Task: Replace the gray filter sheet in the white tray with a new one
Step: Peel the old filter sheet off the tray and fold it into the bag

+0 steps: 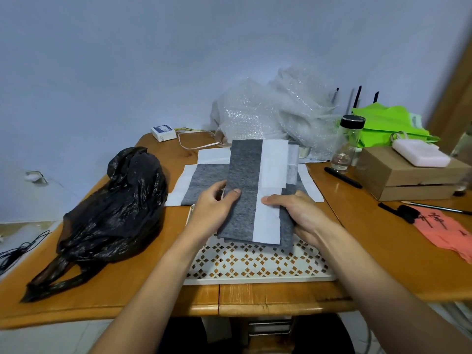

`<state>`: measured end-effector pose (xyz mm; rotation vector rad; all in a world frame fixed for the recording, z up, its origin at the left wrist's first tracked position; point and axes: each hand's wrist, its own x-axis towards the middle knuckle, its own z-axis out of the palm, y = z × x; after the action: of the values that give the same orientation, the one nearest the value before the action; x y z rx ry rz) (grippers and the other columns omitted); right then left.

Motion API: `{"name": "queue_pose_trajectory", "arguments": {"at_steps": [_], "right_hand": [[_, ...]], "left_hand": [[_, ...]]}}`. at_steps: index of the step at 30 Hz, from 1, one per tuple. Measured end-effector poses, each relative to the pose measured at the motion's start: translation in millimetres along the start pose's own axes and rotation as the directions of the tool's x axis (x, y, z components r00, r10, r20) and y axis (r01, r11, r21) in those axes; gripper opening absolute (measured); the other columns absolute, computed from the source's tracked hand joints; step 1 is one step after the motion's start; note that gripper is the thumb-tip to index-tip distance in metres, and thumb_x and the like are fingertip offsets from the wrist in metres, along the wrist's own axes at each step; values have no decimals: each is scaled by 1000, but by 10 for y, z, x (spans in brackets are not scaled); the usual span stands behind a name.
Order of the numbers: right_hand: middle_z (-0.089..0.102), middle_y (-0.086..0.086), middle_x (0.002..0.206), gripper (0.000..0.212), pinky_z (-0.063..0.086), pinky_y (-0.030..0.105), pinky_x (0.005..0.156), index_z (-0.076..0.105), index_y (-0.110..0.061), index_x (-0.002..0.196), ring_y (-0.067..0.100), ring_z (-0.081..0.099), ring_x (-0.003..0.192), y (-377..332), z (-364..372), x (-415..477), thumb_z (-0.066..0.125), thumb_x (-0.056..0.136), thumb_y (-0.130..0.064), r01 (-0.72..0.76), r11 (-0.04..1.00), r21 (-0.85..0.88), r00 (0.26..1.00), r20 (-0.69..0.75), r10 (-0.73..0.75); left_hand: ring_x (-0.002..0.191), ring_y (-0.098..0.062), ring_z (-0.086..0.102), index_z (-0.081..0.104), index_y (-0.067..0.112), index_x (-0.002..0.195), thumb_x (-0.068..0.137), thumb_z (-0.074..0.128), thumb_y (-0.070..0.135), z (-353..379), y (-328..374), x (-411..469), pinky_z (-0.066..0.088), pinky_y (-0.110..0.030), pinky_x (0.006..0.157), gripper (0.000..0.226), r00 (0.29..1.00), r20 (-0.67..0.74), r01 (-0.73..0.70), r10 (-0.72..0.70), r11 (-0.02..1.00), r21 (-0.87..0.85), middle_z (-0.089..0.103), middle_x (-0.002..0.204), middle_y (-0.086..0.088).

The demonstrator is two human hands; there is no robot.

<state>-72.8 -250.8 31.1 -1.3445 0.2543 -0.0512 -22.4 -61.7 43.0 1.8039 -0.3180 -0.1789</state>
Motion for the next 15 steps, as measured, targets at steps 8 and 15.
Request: {"name": "queue_pose_trajectory", "arguments": {"at_steps": [8,15], "right_hand": [[79,9,104,40,57,47,94,69,-7,117,27,76,97,-62,18,-2,80,79,-8,13,995,-99,1000,-8,-13],[79,7,107,57,56,49,97,67,-9,121,28,75,99,-65,9,-23,85,68,-17,-4,990,-144,1000,1,4]], "left_hand": [[92,-19,71,73,17,93,98,55,51,-59,-19,-11,54,-36,80,38,1000,-1,21,-21,983,182,76,95,3],[101,-29,75,74,8,107,91,73,27,-24,-58,21,54,-44,99,26,977,126,202,-171,931,-304,79,103,-10]]}}
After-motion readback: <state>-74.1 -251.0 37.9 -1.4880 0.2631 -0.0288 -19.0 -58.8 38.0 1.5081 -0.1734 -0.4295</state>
